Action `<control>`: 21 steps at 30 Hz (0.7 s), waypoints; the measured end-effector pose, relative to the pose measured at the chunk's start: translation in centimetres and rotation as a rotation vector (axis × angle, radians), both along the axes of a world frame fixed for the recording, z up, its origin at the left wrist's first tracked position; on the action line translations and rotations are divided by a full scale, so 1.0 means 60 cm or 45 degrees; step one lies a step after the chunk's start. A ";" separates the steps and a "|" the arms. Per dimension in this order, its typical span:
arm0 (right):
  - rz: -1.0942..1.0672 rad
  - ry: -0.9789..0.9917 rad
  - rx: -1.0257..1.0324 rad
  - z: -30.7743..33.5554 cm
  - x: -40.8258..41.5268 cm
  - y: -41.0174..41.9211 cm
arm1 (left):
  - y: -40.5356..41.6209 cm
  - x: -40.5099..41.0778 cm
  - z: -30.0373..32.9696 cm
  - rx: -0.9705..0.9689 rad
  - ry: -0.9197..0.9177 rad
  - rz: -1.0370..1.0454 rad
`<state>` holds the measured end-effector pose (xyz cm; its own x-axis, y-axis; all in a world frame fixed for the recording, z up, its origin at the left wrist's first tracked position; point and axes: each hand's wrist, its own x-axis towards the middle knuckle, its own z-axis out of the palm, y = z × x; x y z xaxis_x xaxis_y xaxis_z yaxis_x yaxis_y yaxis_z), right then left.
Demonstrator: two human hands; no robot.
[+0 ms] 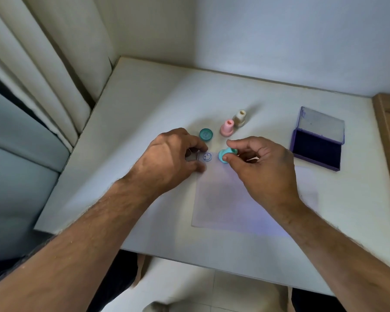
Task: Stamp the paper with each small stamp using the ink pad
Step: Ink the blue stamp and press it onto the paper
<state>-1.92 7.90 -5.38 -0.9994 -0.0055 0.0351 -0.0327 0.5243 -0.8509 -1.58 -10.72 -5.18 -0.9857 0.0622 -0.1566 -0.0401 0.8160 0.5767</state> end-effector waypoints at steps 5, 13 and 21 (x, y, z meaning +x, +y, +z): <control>0.141 0.180 0.175 -0.004 0.000 -0.001 | 0.000 -0.001 -0.001 -0.020 0.004 -0.011; 0.276 0.270 0.289 -0.007 0.001 -0.002 | 0.001 -0.001 -0.001 -0.027 0.006 -0.011; 0.385 0.302 0.558 0.006 -0.006 -0.011 | 0.010 0.000 0.002 -0.032 0.023 0.006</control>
<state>-2.26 7.25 -5.03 -0.9162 -0.3540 0.1876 -0.3990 0.7633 -0.5081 -1.59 -10.12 -5.04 -0.9886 0.0540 -0.1406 -0.0339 0.8300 0.5567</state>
